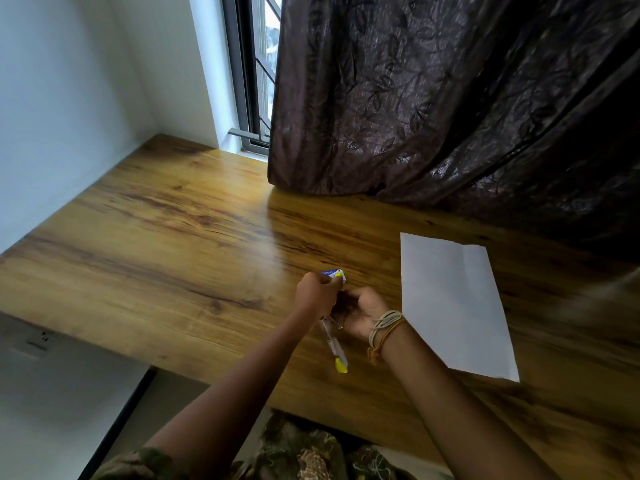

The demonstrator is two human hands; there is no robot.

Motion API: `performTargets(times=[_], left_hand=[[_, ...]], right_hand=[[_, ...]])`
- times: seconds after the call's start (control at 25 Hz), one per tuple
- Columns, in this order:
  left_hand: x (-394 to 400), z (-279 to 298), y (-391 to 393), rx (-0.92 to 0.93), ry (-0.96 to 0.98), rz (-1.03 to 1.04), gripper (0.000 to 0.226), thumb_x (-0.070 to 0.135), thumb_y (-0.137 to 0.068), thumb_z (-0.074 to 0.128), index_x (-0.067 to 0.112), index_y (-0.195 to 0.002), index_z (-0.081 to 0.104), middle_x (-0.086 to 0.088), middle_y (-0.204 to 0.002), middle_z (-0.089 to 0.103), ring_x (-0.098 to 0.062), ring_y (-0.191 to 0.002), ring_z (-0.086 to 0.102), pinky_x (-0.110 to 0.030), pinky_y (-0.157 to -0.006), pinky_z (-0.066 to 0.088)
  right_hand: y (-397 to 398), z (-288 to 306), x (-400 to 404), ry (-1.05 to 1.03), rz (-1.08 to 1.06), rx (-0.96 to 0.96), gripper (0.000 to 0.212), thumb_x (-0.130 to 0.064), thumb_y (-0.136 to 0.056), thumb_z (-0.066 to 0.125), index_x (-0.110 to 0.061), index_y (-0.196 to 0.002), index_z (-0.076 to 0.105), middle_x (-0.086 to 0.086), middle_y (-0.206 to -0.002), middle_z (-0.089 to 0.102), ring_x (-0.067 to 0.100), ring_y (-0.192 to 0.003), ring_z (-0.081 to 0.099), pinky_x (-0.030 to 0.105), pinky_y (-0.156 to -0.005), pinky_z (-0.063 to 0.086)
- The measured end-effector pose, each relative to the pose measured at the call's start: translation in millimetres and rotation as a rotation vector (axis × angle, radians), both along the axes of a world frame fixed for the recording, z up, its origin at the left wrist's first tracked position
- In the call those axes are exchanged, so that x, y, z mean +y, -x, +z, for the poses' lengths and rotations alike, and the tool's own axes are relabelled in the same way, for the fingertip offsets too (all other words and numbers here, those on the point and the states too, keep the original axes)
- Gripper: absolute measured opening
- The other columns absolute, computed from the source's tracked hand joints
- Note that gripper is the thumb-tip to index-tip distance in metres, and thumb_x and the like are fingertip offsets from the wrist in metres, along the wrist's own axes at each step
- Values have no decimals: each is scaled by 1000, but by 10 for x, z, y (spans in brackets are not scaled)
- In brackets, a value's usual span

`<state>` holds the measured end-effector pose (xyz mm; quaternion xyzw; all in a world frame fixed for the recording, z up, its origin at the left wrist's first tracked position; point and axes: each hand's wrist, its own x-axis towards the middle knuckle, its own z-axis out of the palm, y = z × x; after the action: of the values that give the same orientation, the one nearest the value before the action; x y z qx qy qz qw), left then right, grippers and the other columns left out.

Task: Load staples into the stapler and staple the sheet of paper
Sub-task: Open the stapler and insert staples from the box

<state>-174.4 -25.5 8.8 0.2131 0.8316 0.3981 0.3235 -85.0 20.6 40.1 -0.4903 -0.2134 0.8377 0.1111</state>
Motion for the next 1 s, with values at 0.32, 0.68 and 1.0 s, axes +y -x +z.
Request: performTargets(times=[0.32,0.68,1.0], left_hand=[[-127,-166,-2,-555,-234,242,34,33,-101,43,3,-104,59,-18,-86,65,-30,-70,67,-45,-58,59],[-332,-224,141,-765,-415,213,40,32,-105,31,10,-96,63,-7,-72,62,-12,-55,61,-24,-43,45],[-332,-161,446,-766,-471,289,40,28,-105,30,6,-92,62,-5,-61,58,-16,-50,63,-27,-44,54]], right_hand=[[-149,39,128,74,129,63,60,16,-75,19,15,-131,42,31,-135,47,39,-132,41,46,-112,31],[-199,102,166,45,220,231,47,17,-88,20,14,-126,48,31,-127,55,38,-107,64,42,-93,50],[-125,-20,240,32,191,281,40,17,-91,26,13,-112,60,25,-112,66,29,-95,71,34,-87,54]])
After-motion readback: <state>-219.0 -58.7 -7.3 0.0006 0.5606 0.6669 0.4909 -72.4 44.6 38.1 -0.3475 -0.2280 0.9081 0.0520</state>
